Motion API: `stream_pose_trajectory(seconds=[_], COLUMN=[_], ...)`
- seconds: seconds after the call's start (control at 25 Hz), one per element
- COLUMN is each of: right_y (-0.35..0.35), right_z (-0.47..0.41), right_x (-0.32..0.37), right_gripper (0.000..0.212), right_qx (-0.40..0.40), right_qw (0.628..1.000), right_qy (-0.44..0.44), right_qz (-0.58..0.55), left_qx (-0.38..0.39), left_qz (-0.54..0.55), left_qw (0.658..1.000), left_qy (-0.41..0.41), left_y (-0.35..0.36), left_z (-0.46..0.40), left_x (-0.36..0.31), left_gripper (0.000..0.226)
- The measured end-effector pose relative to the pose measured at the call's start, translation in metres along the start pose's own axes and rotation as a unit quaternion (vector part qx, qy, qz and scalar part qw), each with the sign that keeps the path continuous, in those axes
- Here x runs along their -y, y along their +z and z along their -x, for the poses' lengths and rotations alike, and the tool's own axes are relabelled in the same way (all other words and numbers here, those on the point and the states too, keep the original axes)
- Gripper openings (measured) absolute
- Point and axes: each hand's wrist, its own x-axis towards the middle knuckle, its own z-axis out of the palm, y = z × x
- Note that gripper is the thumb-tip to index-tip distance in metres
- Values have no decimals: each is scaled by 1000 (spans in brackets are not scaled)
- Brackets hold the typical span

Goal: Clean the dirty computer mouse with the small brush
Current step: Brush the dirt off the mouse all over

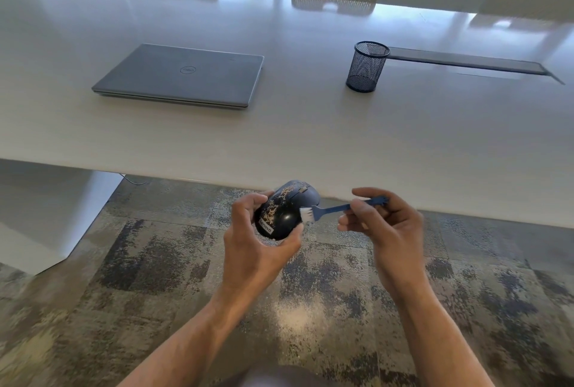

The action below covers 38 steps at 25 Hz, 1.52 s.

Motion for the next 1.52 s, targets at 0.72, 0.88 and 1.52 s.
stream_pose_trajectory(seconds=[0.72,0.88,1.52], right_y=[0,4,1], right_z=[9,12,15], right_x=[-6,-9,-21], right_gripper=[12,12,9], right_qx=[-49,-51,-60], right_qw=[998,998,995], right_qy=[-31,-22,14], right_qz=[0,-12,-84], left_qx=[-34,-32,-55], left_qz=[-25,-30,18], left_qw=[999,998,998], left_qy=[30,35,-4], left_y=[-5,-7,-4], left_z=[1,2,5], left_x=[1,-1,-5], left_gripper=[65,61,64])
